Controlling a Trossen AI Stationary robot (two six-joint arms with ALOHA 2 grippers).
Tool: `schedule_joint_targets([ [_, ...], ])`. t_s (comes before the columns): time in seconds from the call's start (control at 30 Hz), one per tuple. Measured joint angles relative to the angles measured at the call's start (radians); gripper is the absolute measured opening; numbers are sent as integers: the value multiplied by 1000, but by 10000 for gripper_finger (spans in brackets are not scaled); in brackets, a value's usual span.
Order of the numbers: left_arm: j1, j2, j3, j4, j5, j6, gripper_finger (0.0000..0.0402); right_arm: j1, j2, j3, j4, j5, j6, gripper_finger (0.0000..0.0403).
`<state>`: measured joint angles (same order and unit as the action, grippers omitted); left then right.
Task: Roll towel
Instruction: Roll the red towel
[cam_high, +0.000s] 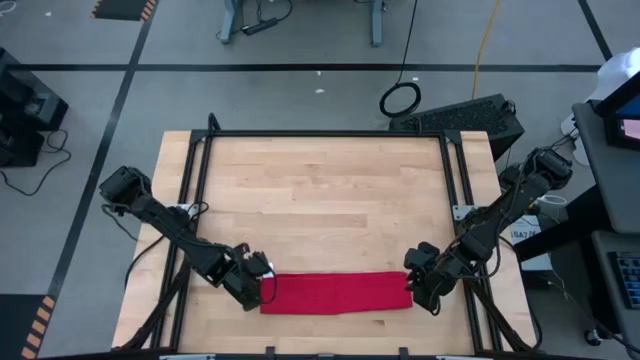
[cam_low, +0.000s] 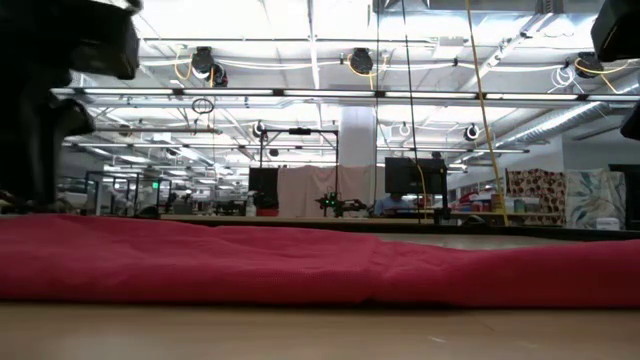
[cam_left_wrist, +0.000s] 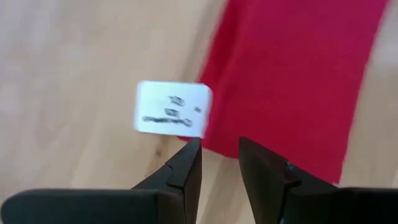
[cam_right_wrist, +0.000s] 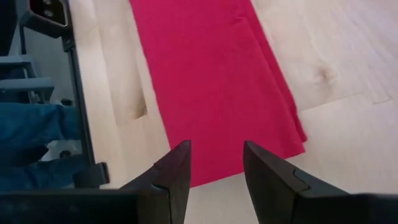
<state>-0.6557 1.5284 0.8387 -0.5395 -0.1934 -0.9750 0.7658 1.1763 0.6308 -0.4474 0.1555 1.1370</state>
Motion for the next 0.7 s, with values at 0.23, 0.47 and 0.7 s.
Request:
schedule_joint_targets([
  [0.23,25,-1,-59,90,25,42,111,40,0,0,25,4,26,136],
  [0.47,61,4,-89,127,66,65,110,57,0,0,26,6,29,136],
  [0.7,92,5,-109,206,126,94,21,56,0,0,31,6,29,136],
])
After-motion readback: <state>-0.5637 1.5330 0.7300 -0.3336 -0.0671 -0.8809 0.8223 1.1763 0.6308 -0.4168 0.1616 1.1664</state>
